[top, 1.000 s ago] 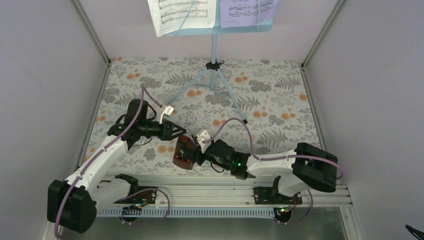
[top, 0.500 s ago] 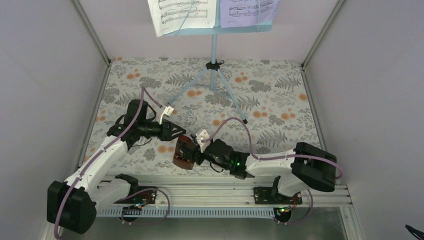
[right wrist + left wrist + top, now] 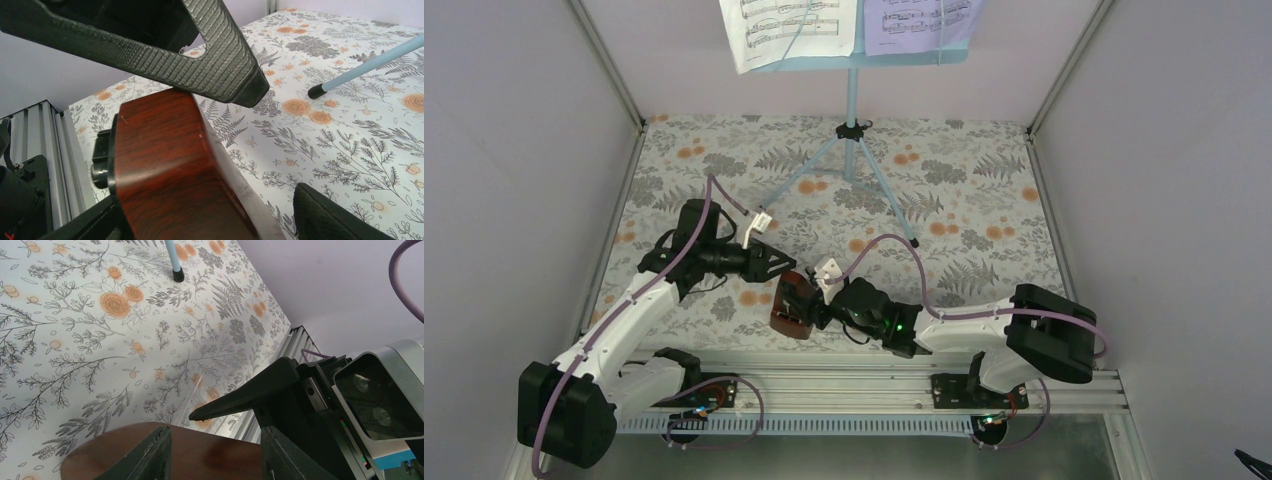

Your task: Pack up the instrument practice props

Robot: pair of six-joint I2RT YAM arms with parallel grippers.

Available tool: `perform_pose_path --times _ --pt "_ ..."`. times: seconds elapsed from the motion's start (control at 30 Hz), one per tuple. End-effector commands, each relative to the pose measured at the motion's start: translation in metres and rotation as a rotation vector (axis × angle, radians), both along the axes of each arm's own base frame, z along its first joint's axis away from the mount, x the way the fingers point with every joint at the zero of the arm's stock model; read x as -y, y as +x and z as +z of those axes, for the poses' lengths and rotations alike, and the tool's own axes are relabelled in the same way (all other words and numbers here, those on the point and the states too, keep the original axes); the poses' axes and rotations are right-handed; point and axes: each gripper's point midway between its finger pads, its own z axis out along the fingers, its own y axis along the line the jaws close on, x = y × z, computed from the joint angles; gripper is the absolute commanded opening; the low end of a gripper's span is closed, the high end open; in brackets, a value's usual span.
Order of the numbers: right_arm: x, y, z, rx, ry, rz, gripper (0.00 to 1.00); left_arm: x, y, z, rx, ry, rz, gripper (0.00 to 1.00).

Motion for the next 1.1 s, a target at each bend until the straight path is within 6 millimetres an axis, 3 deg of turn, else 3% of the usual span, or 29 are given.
perform_pose_path --times 0.0,0.2,0.33,0.6,0.7,0.83,1.07 --pt "0.000 0.010 0.007 0.007 0.020 -0.058 0.73 0.001 -0.012 -0.004 -0.026 -0.001 -0.034 0.46" --pt "0.001 0.009 0.012 0.007 0.031 -0.050 0.83 0.001 -0.011 -0.004 -0.022 0.004 -0.026 0.46" --pt "0.003 0.005 0.018 0.013 0.039 -0.034 0.99 -0.001 -0.009 -0.003 -0.009 0.014 -0.007 0.50" --pt "0.016 -0.016 0.034 0.012 0.050 0.062 1.00 -0.010 0.003 0.012 0.070 0.030 0.094 0.71" --pt "0.027 -0.022 0.022 -0.027 0.016 0.067 1.00 -0.015 0.010 0.024 0.113 0.022 0.159 0.79" --pt "0.037 -0.030 -0.016 -0.123 -0.059 0.057 0.94 -0.026 0.023 0.039 0.174 0.023 0.271 0.88" --pt "0.023 -0.049 -0.062 -0.173 -0.202 0.000 0.95 -0.045 0.059 0.065 0.305 0.101 0.431 0.93"
